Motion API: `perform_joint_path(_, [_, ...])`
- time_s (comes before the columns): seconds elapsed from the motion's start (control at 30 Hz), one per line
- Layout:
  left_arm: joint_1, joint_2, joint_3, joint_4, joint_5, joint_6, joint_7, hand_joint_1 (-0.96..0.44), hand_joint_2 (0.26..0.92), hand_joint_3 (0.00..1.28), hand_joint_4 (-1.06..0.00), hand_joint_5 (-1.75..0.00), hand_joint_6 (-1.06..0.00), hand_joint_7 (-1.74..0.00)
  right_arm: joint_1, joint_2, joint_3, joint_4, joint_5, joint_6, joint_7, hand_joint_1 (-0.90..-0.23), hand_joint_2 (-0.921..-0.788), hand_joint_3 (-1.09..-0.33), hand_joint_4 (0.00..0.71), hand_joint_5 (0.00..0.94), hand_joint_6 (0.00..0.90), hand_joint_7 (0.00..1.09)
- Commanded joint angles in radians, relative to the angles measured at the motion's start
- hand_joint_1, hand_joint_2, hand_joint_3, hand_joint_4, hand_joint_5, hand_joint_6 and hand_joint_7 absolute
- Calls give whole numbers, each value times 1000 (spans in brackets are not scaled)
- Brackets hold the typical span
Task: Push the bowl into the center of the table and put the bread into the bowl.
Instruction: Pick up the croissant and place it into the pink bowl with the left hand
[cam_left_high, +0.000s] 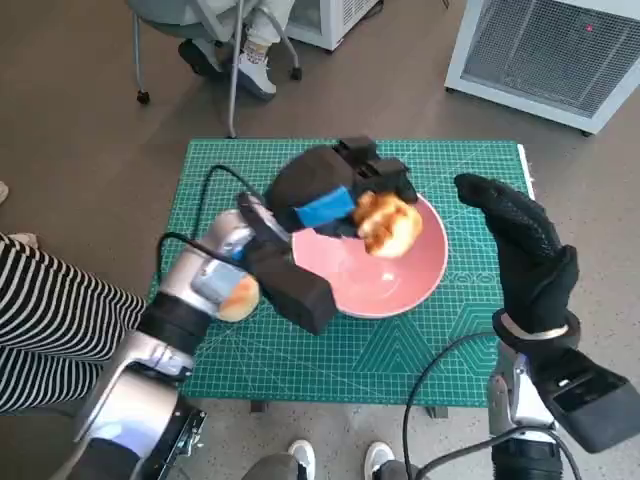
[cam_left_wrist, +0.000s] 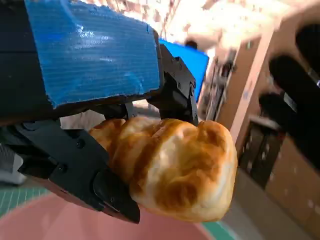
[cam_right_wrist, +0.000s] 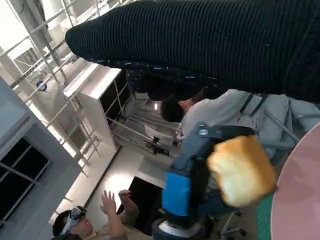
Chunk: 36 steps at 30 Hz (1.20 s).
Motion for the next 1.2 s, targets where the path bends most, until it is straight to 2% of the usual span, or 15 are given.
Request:
perform_joint_path(0.03, [-56,-42,-24,113,16,29,-33,0,921,138,-640,-1198,-507,-1301,19,3,-2,3,11,18,0,-714,-921,-676,111,0,46,433])
perform_joint_path(0.13, [-67,-66,-25,166,-6,60,-104,-1,921,197,-562,-1263,-450,-1374,20,4,-2,2,10,20,-2,-713,-921,-676,111,0,44,436])
perform_joint_path(0.17, [-70,-72,-26,178,-12,71,-130,-29,872,182,-472,-999,-381,-1113,20,4,-2,1,10,20,-2,-712,-921,-676,111,0,43,437])
perform_joint_path(0.2, [-75,-79,-26,191,-17,90,-168,-40,859,166,-464,-861,-375,-985,20,4,-2,-1,11,22,-2,-712,-921,-676,111,0,43,437])
perform_joint_path(0.23, [-80,-83,-26,199,-21,103,-193,-71,829,114,-418,-473,-352,-630,20,5,-2,-1,11,23,-2,-711,-921,-676,110,0,41,439])
perform_joint_path(0.3, [-90,-82,-30,215,-25,128,-258,-83,817,83,-385,-305,-343,-457,20,5,-1,-5,13,28,-3,-711,-921,-676,110,0,40,440])
perform_joint_path(0.37, [-96,-78,-30,220,-27,139,-297,-102,784,39,-231,-125,-267,-234,21,6,-1,-9,14,31,-2,-708,-921,-675,110,0,38,442])
perform_joint_path(0.47, [-97,-61,-22,212,-35,129,-342,-122,759,15,-112,-40,-201,-109,24,7,-1,-17,15,36,-2,-704,-921,-673,110,0,36,445])
perform_joint_path(0.6, [-86,-31,-1,182,-58,105,-383,-145,739,3,-29,-8,-146,-41,26,7,-2,-26,17,41,-2,-700,-921,-672,110,0,33,449])
perform_joint_path(0.9, [-29,76,69,49,-146,47,-460,-192,724,0,0,1,-123,-15,25,12,-2,-25,19,42,0,-699,-921,-667,109,0,28,458])
perform_joint_path(1.2, [66,245,180,-109,-266,11,-546,-274,735,5,1,1,-148,-21,20,12,-6,-10,20,29,2,-700,-921,-663,107,0,24,465])
